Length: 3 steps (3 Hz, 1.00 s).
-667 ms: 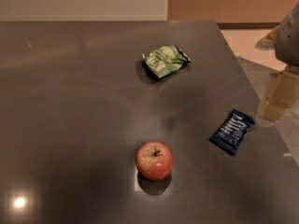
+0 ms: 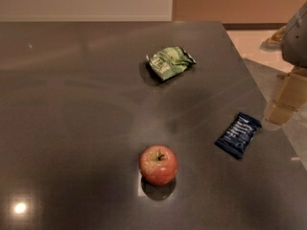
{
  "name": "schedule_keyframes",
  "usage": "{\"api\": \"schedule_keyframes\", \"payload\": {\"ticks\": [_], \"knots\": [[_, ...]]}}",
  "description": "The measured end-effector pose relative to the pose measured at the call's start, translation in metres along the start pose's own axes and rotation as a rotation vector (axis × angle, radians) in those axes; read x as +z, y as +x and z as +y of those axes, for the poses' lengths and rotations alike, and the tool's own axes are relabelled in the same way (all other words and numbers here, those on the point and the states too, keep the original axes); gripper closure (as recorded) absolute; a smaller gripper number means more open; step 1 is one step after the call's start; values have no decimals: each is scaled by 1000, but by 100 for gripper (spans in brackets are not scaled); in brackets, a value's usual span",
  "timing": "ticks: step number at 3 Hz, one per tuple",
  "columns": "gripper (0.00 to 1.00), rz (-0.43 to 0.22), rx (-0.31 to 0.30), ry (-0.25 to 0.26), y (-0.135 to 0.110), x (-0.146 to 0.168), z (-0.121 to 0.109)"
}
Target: Move apple near green jalapeno chip bag
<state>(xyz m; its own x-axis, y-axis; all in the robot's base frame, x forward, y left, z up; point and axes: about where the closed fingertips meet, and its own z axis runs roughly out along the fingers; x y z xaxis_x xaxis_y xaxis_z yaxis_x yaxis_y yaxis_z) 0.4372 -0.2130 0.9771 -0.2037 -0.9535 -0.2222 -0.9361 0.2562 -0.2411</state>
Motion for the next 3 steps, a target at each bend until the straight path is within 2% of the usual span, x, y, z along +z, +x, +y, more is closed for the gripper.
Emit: {"api": "schedule_keyframes", "payload": {"ticks": [1, 3], "knots": [[0, -58, -43, -45, -16, 8, 12], [0, -227, -179, -189, -66, 45, 61]]}}
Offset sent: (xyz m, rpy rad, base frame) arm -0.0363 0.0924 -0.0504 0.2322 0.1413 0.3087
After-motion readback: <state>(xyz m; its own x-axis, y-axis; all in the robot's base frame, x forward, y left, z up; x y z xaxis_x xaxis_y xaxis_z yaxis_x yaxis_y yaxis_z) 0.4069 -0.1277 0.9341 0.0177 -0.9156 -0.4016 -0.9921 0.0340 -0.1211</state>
